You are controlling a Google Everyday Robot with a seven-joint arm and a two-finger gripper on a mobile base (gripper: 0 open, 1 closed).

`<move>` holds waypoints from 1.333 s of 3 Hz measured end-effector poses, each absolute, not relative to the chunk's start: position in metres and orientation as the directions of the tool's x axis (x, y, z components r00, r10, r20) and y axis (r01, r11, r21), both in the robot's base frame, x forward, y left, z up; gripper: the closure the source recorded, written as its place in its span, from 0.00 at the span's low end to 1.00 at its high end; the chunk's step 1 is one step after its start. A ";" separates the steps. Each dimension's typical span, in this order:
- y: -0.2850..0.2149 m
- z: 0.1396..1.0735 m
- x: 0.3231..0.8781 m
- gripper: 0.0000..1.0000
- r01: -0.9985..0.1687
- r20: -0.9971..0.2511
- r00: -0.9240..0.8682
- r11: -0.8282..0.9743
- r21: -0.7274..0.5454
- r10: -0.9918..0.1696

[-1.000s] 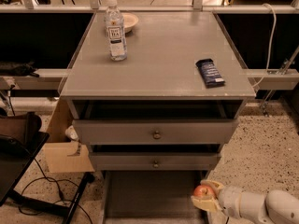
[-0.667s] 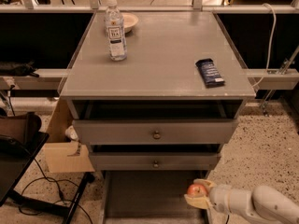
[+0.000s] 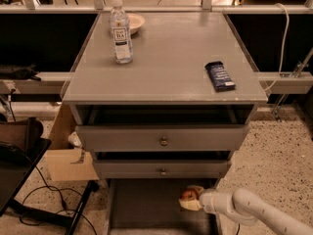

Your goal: Place apple into bottom drawer

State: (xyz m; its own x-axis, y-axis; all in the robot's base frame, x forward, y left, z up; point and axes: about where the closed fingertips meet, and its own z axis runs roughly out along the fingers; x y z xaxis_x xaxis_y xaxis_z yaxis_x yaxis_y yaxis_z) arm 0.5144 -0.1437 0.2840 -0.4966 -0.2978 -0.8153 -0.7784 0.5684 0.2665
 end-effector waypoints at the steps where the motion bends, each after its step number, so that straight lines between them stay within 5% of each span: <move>1: -0.141 0.241 0.533 1.00 -0.768 -0.818 -0.500 0.581 0.268 -0.284; 4: -0.138 0.128 0.516 1.00 -0.589 -0.788 -0.603 0.736 0.335 -0.124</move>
Offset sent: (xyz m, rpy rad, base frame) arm 0.0177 -0.0057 -0.1448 0.0190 0.0276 -0.2051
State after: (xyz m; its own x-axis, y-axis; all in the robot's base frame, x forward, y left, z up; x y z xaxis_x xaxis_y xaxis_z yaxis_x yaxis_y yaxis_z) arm 0.5160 -0.1376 0.1280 -0.6032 -0.1238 -0.7880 -0.5888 0.7355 0.3352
